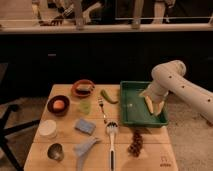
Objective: Place banana in table surface
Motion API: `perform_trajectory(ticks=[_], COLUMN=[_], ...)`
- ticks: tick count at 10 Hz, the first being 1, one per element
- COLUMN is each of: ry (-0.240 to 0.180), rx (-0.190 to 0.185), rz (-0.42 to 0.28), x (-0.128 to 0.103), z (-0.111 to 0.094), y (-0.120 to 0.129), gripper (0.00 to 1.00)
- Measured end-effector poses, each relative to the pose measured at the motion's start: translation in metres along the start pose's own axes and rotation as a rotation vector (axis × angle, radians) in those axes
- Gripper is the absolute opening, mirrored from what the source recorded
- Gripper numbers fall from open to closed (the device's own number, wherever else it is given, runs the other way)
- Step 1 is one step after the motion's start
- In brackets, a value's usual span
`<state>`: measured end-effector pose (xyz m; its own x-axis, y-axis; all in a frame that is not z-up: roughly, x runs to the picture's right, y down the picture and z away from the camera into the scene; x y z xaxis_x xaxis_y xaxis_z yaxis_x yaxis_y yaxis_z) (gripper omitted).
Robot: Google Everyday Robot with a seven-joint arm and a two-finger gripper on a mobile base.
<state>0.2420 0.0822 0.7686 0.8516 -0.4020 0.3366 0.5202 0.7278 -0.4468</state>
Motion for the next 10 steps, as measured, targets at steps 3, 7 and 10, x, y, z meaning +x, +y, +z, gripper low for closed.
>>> perform_trajectory(ticks=[3, 7, 10], ry=[-0.014, -0.025, -0.028], rx=[-0.012, -0.018, -0.041], rz=[-0.083, -0.170, -0.209], x=[0.009, 0.025, 0.035], z=[0.009, 0.022, 0.035], y=[-0.005, -0.015, -0.028], gripper=[0.80, 0.80, 0.80])
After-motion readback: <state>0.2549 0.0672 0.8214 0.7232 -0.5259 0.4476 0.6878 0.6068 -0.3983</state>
